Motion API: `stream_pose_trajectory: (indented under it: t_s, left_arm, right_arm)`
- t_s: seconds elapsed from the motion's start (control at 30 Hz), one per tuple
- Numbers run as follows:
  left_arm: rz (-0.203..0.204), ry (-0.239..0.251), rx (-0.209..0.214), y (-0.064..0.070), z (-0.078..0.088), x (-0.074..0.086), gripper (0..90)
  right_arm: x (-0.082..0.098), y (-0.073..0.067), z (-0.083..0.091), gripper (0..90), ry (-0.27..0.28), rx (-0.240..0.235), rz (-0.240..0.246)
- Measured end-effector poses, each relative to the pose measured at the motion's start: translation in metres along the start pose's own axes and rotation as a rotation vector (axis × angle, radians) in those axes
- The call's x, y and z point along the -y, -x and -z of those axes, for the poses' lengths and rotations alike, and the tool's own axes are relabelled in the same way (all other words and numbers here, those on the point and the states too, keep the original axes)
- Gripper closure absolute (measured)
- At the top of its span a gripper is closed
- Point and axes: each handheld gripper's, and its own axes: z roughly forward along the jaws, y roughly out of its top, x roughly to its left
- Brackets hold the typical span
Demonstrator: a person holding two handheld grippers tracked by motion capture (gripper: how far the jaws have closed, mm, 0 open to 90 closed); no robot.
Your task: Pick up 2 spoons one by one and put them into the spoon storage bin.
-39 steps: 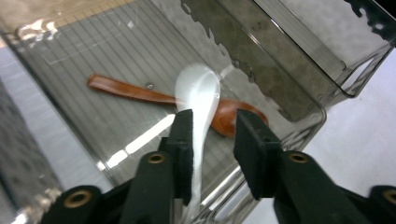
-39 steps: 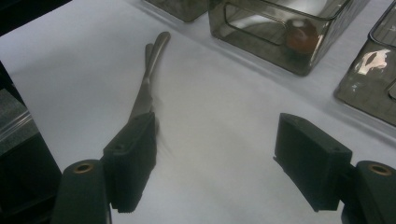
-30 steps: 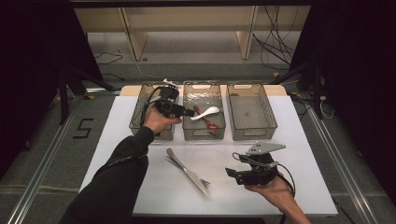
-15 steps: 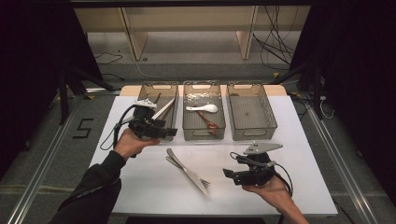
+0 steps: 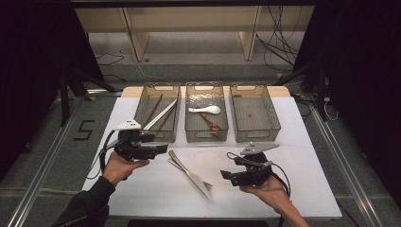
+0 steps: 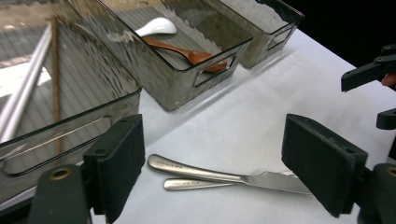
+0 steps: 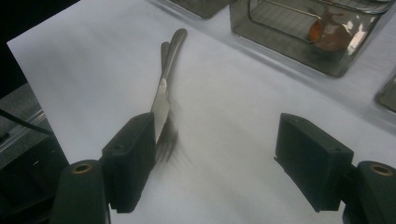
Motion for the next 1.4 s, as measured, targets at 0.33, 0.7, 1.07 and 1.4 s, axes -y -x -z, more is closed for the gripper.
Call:
stream_pose_trajectory:
  t_s: [0.33,0.7,1.07,1.4]
  left_arm:
    - [0.008,0.067,-0.023,0.004,0.014,0.012,20.1]
    - [-0.007,0.050,-0.028,0.009,0.018,0.019,18.8]
    - [-0.026,0.038,-0.039,0.013,0.026,0.028,17.9]
    - [-0.040,0.013,-0.042,0.017,0.028,0.035,17.5]
  right_arm:
    - [-0.010,-0.006,-0.016,29.4,-0.022,0.001,0.023]
    - [-0.020,-0.009,-0.030,29.1,-0.033,0.008,0.037]
    - [-0.037,-0.015,-0.058,28.7,-0.120,0.007,0.067]
    - [-0.052,-0.019,-0.081,28.8,-0.233,-0.006,0.094]
